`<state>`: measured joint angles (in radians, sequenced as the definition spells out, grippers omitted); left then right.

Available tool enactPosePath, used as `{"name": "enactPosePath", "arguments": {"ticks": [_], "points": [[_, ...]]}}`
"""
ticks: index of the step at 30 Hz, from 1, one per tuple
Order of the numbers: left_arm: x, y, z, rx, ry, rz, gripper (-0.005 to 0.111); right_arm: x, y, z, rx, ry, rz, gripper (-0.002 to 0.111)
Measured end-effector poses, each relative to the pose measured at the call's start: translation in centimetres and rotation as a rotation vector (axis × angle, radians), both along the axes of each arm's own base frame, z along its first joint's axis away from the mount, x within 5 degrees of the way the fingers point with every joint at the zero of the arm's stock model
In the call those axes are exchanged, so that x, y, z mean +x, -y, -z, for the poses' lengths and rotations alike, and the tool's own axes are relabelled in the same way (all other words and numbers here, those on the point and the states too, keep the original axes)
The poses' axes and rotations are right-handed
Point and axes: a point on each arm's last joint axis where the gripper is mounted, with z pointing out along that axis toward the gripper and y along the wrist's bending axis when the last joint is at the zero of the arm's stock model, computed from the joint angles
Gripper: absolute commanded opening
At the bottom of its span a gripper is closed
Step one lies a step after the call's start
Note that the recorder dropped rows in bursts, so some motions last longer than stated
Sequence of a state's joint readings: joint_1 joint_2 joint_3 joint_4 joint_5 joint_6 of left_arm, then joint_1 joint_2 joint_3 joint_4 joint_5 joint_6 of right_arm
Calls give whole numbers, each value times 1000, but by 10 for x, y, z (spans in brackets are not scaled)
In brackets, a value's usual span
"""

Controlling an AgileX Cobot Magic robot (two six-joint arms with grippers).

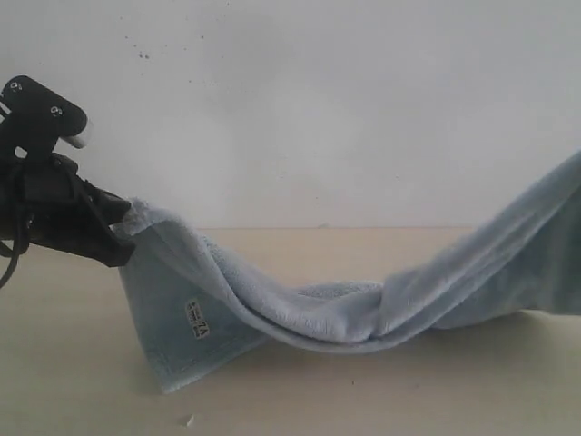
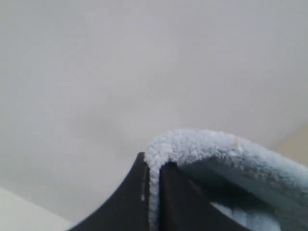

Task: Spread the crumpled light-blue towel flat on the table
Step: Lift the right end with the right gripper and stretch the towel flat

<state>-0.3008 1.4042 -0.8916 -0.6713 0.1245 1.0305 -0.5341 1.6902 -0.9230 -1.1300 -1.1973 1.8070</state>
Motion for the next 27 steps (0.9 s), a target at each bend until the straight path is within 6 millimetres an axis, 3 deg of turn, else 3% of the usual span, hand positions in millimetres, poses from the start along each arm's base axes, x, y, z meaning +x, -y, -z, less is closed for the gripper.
{"name": "enactPosePath", "arguments": {"ticks": [4,7,11,17,21,27], "points": [[2,-1,-2,17,34,-9,4,11,17,-38,117,150,107,0],[4,-5,-3,49,62,-12,4,15,23,-58,109,222,119,0],[8,-20,-3,53,63,-62,4,17,27,-66,70,234,133,0],[13,-44,-3,-71,15,-210,4,17,35,-41,-170,25,164,0],[10,-43,1,-96,-48,-197,4,13,39,-8,-425,-274,141,0],[6,-38,5,-168,-141,-172,4,8,47,6,-445,-413,183,0]]}}
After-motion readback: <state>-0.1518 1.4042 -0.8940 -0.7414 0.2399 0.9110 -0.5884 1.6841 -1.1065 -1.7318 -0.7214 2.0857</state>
